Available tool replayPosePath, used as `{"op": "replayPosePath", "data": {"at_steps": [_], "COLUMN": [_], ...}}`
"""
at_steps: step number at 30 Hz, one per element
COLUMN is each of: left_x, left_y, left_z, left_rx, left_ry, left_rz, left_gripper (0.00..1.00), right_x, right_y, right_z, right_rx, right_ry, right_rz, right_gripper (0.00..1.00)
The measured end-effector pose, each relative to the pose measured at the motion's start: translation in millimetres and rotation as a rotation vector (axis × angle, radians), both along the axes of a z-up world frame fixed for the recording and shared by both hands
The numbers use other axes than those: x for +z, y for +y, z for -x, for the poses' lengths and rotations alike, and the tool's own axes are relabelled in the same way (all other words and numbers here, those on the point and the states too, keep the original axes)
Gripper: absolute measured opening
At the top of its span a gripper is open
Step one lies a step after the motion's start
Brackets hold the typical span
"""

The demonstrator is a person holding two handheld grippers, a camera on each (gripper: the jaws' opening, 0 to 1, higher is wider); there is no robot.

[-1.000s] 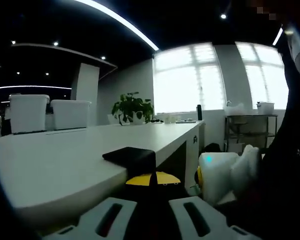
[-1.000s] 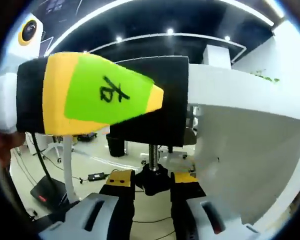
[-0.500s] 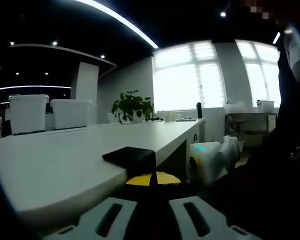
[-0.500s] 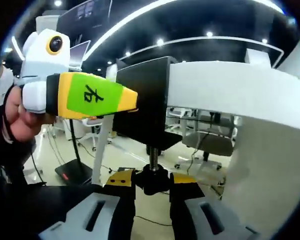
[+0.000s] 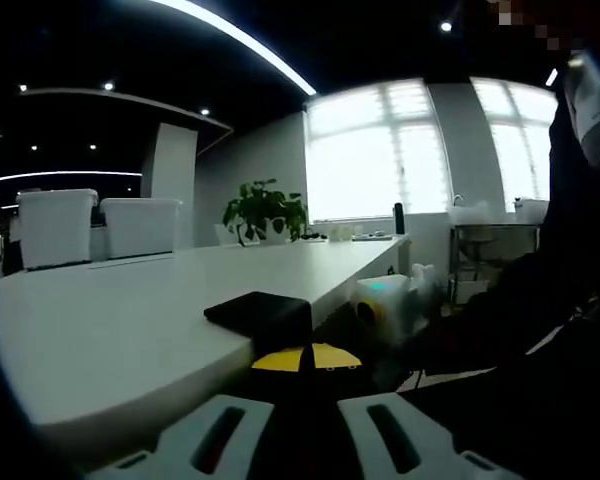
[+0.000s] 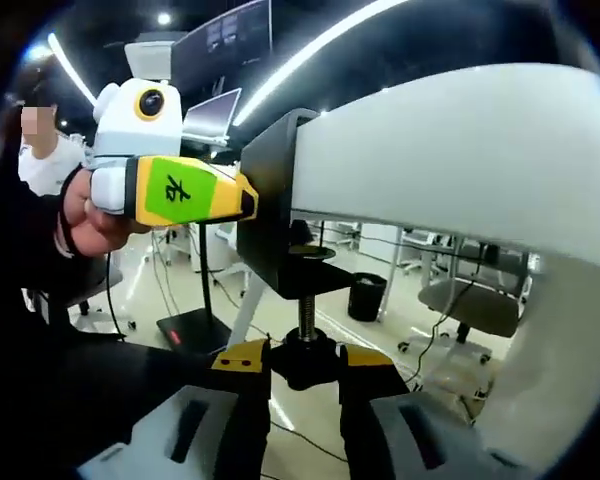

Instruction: Clamp the fixed fixture on the desktop, loosen the retaining clip, secure it to the edge of the desk, and tighten the retaining clip.

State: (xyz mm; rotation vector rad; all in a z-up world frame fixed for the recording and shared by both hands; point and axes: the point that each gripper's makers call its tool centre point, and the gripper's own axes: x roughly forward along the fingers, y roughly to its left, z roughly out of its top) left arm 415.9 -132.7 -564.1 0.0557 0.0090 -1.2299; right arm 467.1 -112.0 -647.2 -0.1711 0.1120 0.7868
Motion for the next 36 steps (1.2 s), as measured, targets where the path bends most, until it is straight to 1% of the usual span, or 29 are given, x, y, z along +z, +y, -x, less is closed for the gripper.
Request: {"op": "replayPosePath", "data": {"at_steps": [1,2,3,4,5,7,8,9,10,11,12,14,16,17,18,19,20,21,24,25,26,29,31,36], "left_x": [0.0,0.0,-0.1,-0.5,-0.6,0.9,1.2,1.1,1.3,1.4,1.2,1.1,1.0,1.0,0.9,0.9,0.8,0.8,1.4,1.7,2.1,2.3,2.2,2.5], "left_y": [0.1,0.3,0.4,0.8,1.1,0.3,-0.1,-0.1,0.0,0.4,1.0,1.0,1.0,1.1,1.1,1.2,1.2,1.4,2.6,3.6,3.7,4.2,4.0,2.2], "left_z": [0.1,0.6,0.7,-0.2,-0.3,0.4,0.7,1.0,1.8,1.9,1.0,0.9,1.0,1.0,0.9,0.9,1.1,1.1,1.1,0.9,1.3,0.9,0.9,3.1], "left_rx": [-0.002,-0.003,-0.005,-0.006,-0.007,-0.009,-0.009,-0.007,-0.007,-0.008,-0.009,-0.011,-0.013,-0.015,-0.018,-0.019,-0.021,-0.021,-0.019,-0.018,-0.018,-0.018,-0.017,-0.016], "left_ry": [0.003,0.004,0.002,0.003,0.003,0.001,0.003,0.002,0.001,0.003,0.004,0.005,-0.001,0.000,0.000,0.001,0.001,0.000,0.001,0.002,0.004,0.005,0.007,0.005], "left_rz": [0.003,0.005,0.006,0.009,0.011,0.014,0.016,0.018,0.021,0.027,0.030,0.032,0.029,0.029,0.030,0.031,0.032,0.033,0.042,0.046,0.050,0.052,0.051,0.041], "left_gripper": [0.02,0.02,0.02,0.02,0.02,0.02,0.02,0.02,0.02,0.02,0.02,0.02,0.02,0.02,0.02,0.02,0.02,0.02,0.02,0.02,0.02,0.02,0.02,0.02], "right_x": [-0.4,-0.5,0.0,1.3,0.4,3.8,6.8,8.1,8.5,6.7,6.5,7.4,6.2,3.6,5.4,6.1,6.7,6.3,5.9,6.5,6.3,5.8,6.6,6.8], "right_y": [-0.3,-1.9,-5.4,-8.8,-12.9,-15.1,-17.7,-21.8,-18.7,-18.7,-17.9,-15.1,-18.6,-20.2,-19.3,-19.4,-19.5,-17.8,-19.7,-18.4,-16.0,-15.0,-12.8,-5.6], "right_z": [0.3,-0.8,-3.2,-4.9,-5.5,-4.4,-2.9,-2.7,-0.7,-3.4,-3.3,-5.6,-9.6,-10.7,-11.7,-12.1,-12.6,-12.5,-12.7,-11.9,-12.2,-10.8,-9.6,-7.2], "right_rx": [-0.019,-0.051,-0.104,-0.155,-0.214,-0.300,-0.362,-0.420,-0.445,-0.495,-0.520,-0.592,-0.656,-0.681,-0.689,-0.698,-0.700,-0.699,-0.684,-0.663,-0.636,-0.544,-0.476,-0.273], "right_ry": [0.013,0.011,0.001,-0.022,-0.030,-0.021,-0.020,-0.035,-0.044,-0.047,-0.047,-0.037,-0.019,0.002,0.003,-0.004,-0.014,-0.007,-0.007,-0.008,0.005,0.009,-0.005,-0.009], "right_rz": [-0.001,0.002,0.010,0.031,0.054,0.004,-0.030,-0.024,-0.023,-0.016,-0.016,-0.054,-0.064,-0.067,-0.081,-0.065,-0.029,-0.039,-0.032,-0.030,-0.048,-0.049,-0.016,0.019], "right_gripper": [0.24,0.25,0.28,0.32,0.38,0.48,0.54,0.57,0.58,0.59,0.59,0.59,0.56,0.50,0.41,0.30,0.26,0.24,0.24,0.24,0.24,0.23,0.23,0.23]}}
